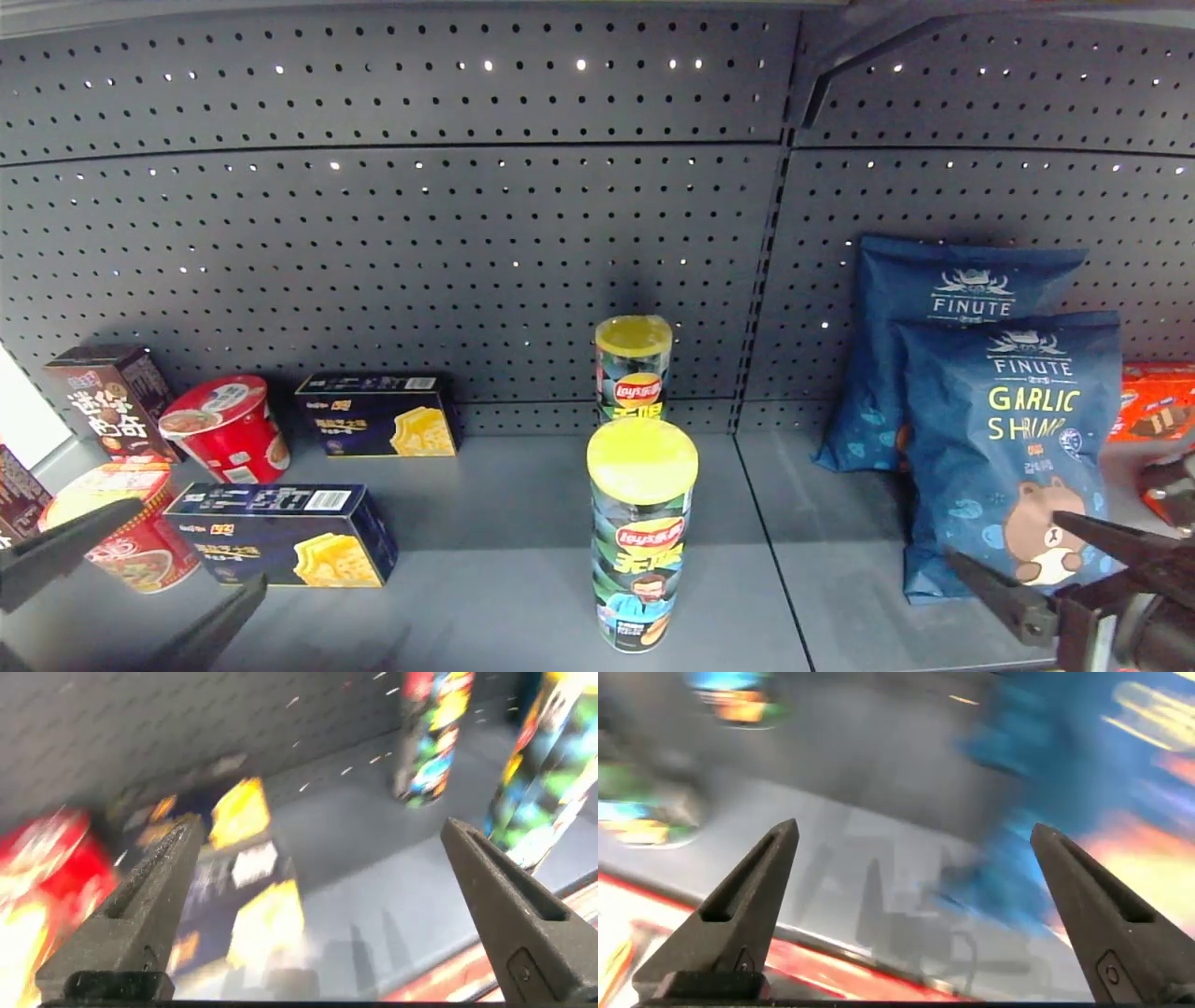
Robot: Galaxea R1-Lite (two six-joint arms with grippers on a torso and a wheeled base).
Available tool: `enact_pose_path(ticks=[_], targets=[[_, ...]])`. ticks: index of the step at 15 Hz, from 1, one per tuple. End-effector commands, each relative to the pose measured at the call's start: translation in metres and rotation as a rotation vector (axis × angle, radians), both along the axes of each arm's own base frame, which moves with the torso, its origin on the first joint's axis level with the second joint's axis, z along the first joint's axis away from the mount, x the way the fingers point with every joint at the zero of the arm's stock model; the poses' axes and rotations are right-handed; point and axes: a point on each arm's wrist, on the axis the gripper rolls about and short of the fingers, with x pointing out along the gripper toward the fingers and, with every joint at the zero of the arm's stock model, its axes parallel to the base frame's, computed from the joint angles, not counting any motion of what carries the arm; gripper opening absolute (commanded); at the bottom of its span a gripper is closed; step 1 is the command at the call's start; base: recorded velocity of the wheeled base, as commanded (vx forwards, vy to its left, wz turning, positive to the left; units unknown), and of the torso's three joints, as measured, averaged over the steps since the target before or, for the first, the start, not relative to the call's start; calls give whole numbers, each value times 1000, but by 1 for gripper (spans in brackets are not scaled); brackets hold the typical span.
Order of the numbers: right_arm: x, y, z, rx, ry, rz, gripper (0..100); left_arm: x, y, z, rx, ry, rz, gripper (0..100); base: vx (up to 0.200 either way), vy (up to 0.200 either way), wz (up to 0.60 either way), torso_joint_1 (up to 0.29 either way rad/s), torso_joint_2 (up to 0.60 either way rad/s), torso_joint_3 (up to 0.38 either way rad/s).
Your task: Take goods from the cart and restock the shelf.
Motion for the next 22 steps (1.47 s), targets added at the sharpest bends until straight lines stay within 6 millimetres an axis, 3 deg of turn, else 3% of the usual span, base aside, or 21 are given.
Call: enact_pose_path(ticks=[1,3,4,5,6,8,22], targets=[[-36,-42,-7,16,-107,-235,100,-57,10,-32,-11,-37,101,100,0,0,0,0,0,0],[-53,-56,-14,17,-152,-394,100,-88,15,-59,-1,5,141,100,0,0,0,0,0,0],[-67,-59,-26,16,-165,-422,100,-90,16,-69,15,53,198,100,0,0,0,0,0,0],[-67,-59,-26,16,-165,-422,100,-90,16,-69,15,53,198,100,0,0,0,0,0,0],[-93,-62,-43,45,-225,-433,100,-87,16,-73,13,39,215,100,0,0,0,0,0,0],[-122,-65,-70,58,-225,-404,100,-86,16,-73,3,29,183,100,0,0,0,0,0,0],[-125,-65,-70,60,-209,-407,100,-86,15,-73,-25,41,148,100,0,0,0,0,0,0]])
